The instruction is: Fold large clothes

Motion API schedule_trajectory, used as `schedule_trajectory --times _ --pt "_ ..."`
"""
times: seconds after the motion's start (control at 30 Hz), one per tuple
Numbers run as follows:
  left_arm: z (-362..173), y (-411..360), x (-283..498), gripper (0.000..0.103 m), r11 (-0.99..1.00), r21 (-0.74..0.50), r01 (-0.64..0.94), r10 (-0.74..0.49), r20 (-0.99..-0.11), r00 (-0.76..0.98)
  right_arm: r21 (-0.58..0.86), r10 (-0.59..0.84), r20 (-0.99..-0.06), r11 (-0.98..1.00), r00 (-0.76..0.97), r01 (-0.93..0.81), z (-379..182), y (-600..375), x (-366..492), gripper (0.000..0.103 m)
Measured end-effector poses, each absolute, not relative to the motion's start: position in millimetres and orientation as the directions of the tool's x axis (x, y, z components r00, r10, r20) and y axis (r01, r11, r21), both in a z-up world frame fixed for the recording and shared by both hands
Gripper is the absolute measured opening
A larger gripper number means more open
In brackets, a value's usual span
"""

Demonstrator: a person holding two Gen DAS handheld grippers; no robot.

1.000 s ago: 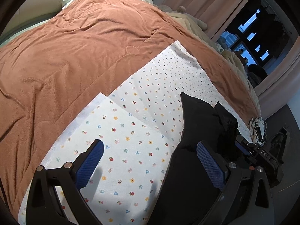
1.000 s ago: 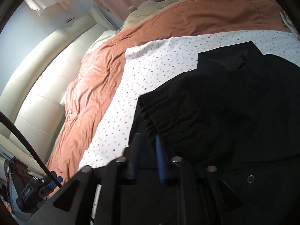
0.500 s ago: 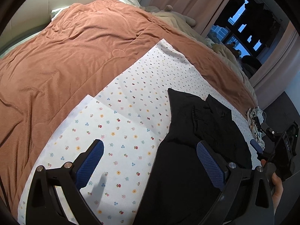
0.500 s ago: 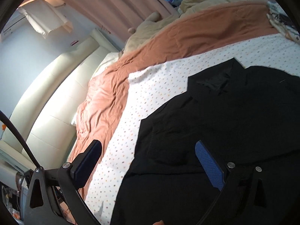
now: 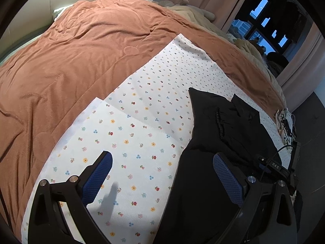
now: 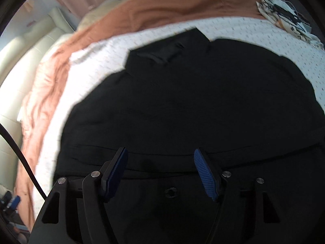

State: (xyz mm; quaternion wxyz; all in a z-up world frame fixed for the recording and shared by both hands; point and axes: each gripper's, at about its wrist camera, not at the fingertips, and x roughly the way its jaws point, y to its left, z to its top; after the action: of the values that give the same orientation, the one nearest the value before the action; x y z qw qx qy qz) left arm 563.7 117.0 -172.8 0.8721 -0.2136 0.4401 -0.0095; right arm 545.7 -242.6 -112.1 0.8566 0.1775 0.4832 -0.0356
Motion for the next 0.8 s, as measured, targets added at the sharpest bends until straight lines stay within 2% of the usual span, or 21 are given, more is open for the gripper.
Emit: schedule_trajectory --times 0.13,0.23,0.33,0.7,0.8 --pt "-174 108 570 0.101 0.917 -0.362 -0.166 -0.198 -0.776 0.599 0.198 0.075 -0.866 0.959 0.494 0.201 -122 -224 546 0.066" --pt "-170 101 570 0.101 0.92 -0.359 -0.154 -0.201 -0.773 0.602 0.272 0.143 -0.851 0.943 0.506 0.191 -113 -225 540 0.066" --pt "-163 95 567 0.101 0.92 -0.359 -0.156 -0.199 -0.773 0.603 0.248 0.106 -0.845 0.946 0.523 0.209 -102 -230 530 0.066" --pt "-104 66 525 0.101 0.949 -0.276 -0.151 -0.091 -0.7 0.708 0.264 0.046 -0.782 0.928 0.621 0.264 -31 -263 451 0.066" --pt "-93 52 515 0.101 0.949 -0.286 -0.131 -0.108 -0.687 0.719 0.283 0.035 -0.772 0.913 0.635 0.295 -12 -274 426 0.066"
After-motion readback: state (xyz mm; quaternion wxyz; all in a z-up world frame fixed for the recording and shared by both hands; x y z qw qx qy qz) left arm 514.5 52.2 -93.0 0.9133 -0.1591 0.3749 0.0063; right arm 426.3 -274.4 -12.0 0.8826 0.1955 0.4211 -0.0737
